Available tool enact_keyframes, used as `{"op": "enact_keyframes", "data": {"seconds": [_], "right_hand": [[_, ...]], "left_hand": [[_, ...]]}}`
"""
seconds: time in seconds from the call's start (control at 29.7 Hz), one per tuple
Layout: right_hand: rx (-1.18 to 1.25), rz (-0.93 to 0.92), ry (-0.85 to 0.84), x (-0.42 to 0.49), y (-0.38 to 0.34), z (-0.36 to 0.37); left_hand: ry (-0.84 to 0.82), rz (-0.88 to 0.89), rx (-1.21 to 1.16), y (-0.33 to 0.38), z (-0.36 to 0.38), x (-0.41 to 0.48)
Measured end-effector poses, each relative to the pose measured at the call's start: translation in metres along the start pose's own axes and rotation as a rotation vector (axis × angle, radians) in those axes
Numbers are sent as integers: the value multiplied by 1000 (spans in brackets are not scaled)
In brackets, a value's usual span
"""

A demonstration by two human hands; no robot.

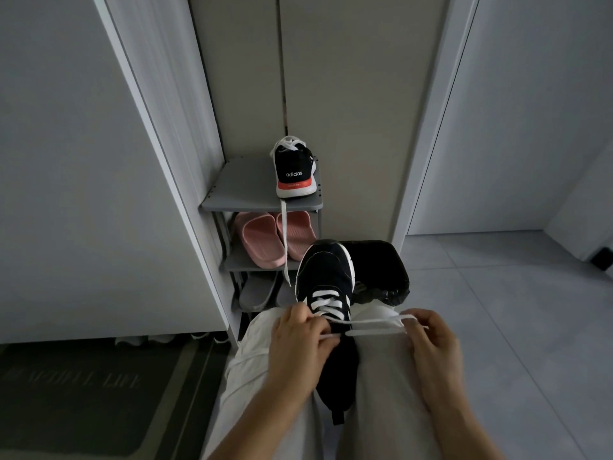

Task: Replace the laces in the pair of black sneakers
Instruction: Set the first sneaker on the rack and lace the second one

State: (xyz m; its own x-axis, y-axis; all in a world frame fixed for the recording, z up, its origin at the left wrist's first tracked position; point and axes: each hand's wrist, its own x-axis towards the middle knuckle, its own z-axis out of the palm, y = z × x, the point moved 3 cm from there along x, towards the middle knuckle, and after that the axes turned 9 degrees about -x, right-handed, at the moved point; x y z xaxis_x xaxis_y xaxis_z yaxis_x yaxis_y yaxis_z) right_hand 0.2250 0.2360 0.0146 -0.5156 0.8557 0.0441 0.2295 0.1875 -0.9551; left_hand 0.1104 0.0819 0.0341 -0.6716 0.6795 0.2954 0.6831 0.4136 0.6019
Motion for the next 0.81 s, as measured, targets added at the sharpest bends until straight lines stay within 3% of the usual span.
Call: {"op": "enact_keyframes", "data": {"seconds": [0.13, 0.24, 0.34, 0.47, 0.61, 0.71, 0.81], "right_hand": [[-22, -45, -42, -3, -6, 4], [-56, -113, -118, -6, -11, 11], [-200, -197, -206, -8, -9, 17], [-342, -212, -185, -7, -5, 20], [-323, -212, -161, -6, -4, 19], [-322, -220, -152, -5, -2, 19], [-324, -244, -150, -4, -1, 20]], "left_hand": [[-23, -168, -293, -15, -7, -5], [-63, -387, -647, -29, -34, -25], [20, -580, -829, -57, -73, -45], [155, -664, -713, -91, -116, -65], [143, -741, -591, -116, -135, -80], [-30, -791, -544, -122, -131, -88], [-348, -735, -448, -113, -118, -88]]}}
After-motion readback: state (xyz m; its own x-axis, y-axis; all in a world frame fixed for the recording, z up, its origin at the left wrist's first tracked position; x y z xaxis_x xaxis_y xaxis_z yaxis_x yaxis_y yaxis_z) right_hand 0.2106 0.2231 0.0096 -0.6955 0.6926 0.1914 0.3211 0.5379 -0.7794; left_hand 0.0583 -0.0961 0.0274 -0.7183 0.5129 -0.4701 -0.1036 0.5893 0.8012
